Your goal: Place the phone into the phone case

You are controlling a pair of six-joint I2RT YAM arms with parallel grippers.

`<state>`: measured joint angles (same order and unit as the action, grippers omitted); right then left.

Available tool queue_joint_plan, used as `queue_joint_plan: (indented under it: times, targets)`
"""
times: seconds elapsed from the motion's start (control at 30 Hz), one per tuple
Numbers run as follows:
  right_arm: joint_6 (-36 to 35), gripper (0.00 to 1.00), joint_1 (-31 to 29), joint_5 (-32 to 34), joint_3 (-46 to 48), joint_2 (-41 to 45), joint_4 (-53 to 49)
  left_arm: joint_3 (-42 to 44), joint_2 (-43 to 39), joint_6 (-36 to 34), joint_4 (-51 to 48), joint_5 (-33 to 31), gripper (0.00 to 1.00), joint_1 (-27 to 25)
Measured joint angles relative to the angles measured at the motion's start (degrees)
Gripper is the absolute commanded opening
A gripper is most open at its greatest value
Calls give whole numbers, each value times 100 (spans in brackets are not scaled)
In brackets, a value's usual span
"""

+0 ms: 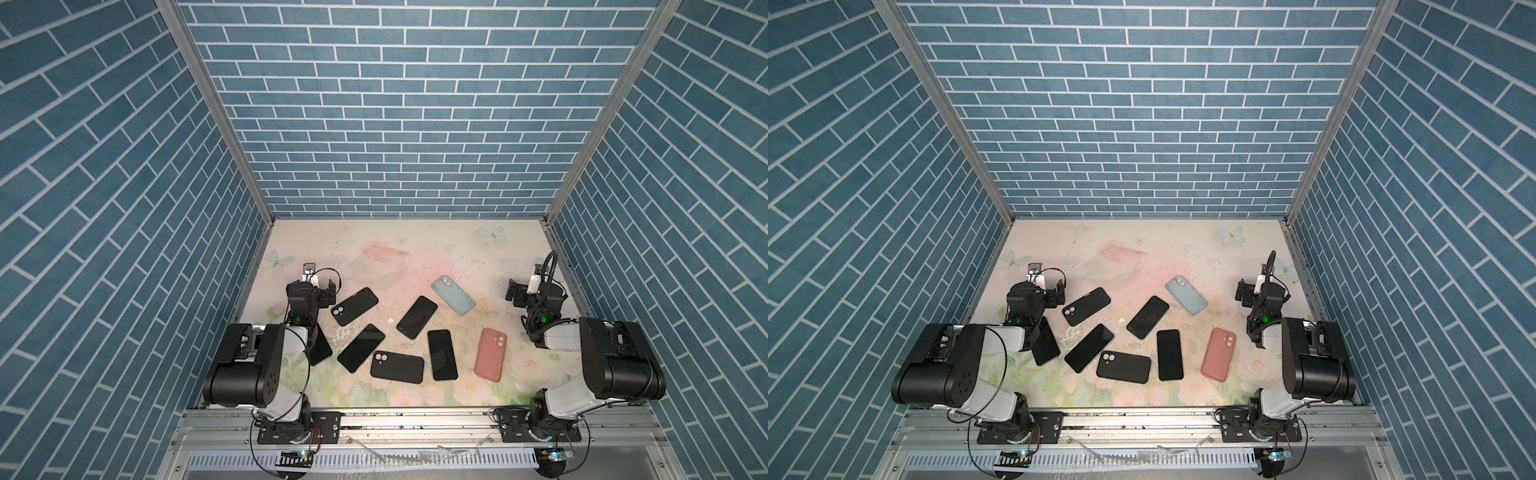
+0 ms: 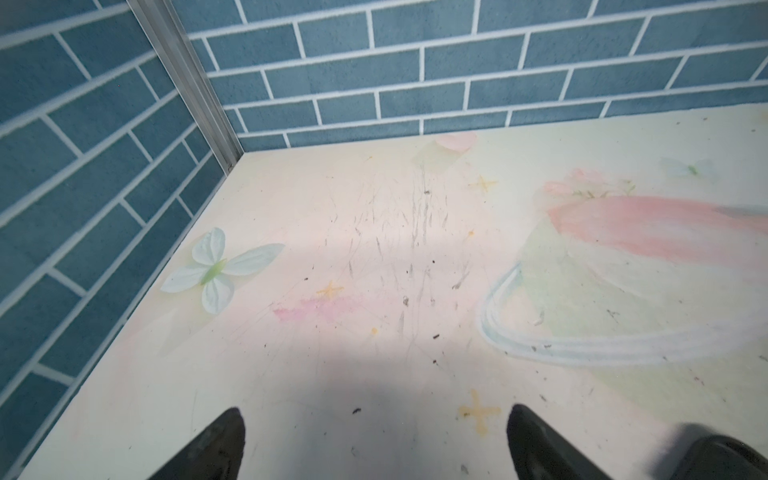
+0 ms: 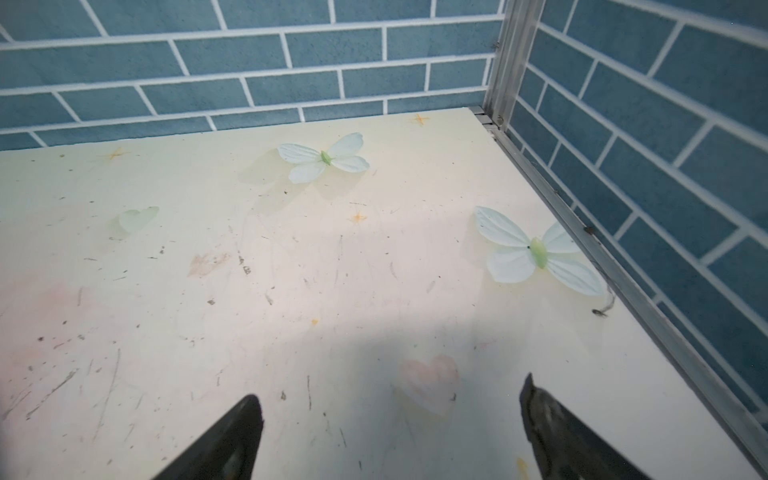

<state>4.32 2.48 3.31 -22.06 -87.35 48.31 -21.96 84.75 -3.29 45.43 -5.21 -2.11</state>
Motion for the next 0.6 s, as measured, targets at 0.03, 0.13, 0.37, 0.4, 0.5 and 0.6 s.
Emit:
queue_joint_plan:
  times: [0.03,0.13,0.37,0.4,0.5,0.6]
  targets:
    - [20,99,0,70,-2,157,-236,-26,-280,4,-282,-11,99,0]
    - [138,99,0,105,-114,1150,-1257,-317,-1519,201,-1344,-122,100,2]
    - [2114,99,9,-221,-1353,3694,-2955,-2638,-3370,1740,-3834,-289,100,13]
    - [2367,98,11,-365,-1427,3875,-3029,-2951,-3421,1939,-4179,-271,100,20]
    - [2920,94,11,-905,-1633,4172,-3386,-3617,-3469,2323,-5115,-66,100,37]
    - [3029,89,2,-1523,-2203,3871,-4441,-3995,-3344,2623,-5982,420,100,37]
